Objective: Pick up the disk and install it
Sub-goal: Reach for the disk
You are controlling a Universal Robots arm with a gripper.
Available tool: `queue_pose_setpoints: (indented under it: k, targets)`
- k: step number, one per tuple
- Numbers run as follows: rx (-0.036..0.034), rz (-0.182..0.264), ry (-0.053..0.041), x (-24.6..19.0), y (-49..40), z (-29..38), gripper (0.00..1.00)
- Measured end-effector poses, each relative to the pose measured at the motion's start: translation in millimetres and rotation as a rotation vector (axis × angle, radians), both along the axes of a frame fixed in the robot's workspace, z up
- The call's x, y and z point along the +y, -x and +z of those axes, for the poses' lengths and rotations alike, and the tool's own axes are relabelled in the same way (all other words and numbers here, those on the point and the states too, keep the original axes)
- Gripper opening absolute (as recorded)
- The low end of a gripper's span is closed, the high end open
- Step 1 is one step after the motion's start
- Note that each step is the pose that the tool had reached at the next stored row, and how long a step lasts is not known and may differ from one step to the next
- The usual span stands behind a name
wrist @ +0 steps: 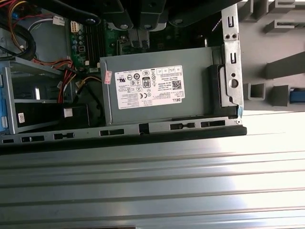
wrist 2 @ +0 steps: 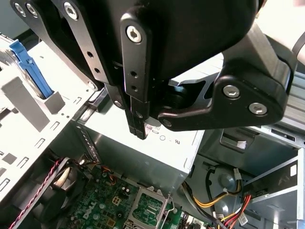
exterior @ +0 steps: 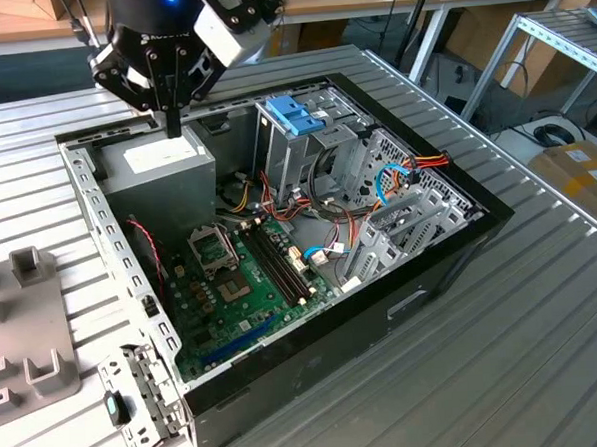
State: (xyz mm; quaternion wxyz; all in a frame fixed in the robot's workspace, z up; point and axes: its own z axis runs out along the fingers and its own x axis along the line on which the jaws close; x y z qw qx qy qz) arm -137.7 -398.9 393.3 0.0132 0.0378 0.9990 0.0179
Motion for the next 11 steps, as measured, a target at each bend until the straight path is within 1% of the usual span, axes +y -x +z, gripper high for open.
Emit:
queue_pose_setpoints:
  k: [5,11]
  targets:
    - [0.0001,0.000,0.0027,0.0,1.3,0.1,0.11]
    - [0.0000,0.000,0.0082,0.0,2.4,0.0,0.11]
